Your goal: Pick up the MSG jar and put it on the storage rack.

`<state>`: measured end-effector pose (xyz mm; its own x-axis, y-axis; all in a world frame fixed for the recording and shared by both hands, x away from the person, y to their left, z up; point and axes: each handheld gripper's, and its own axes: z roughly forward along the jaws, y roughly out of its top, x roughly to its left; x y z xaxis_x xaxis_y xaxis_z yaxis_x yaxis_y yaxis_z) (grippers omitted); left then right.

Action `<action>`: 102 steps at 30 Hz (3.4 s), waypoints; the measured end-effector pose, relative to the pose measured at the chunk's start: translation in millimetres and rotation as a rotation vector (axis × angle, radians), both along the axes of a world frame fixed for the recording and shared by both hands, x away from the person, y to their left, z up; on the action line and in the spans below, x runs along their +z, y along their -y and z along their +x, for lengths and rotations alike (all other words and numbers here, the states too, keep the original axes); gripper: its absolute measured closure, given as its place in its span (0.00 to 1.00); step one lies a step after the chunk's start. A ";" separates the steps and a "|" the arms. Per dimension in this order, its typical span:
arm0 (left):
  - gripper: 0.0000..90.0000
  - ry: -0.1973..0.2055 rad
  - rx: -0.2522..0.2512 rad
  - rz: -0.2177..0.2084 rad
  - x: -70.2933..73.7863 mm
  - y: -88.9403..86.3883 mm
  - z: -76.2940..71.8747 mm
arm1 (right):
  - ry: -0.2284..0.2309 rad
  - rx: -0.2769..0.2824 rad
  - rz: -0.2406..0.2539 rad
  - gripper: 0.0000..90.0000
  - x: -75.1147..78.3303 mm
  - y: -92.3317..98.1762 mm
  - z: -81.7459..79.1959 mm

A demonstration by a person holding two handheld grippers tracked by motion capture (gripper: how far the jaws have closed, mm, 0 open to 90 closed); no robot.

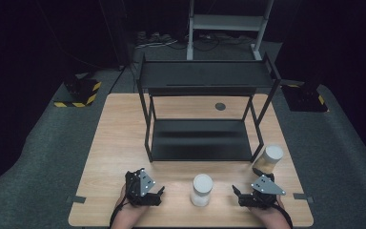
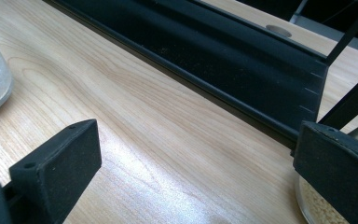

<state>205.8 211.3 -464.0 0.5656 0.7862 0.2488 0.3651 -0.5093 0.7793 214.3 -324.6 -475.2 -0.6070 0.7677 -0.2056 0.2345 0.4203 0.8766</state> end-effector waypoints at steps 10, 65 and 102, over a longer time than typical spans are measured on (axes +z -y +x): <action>0.01 -0.008 0.019 -0.038 -0.1 -5.2 0.9 | -0.005 -0.007 0.015 0.00 -0.2 1.5 0.4; 0.00 0.117 -0.141 -0.381 44.7 -8.1 -27.9 | -0.018 -0.007 0.040 0.00 -0.2 5.5 2.3; 0.00 0.064 -0.298 -0.398 36.3 46.6 -8.8 | -0.016 -0.004 0.043 0.00 -0.6 6.4 2.3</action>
<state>197.0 164.7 -427.7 0.7733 0.6340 0.0042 0.1941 -0.2430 0.9504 216.6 -331.1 -475.8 -0.6070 0.7779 -0.1628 0.2504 0.3816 0.8897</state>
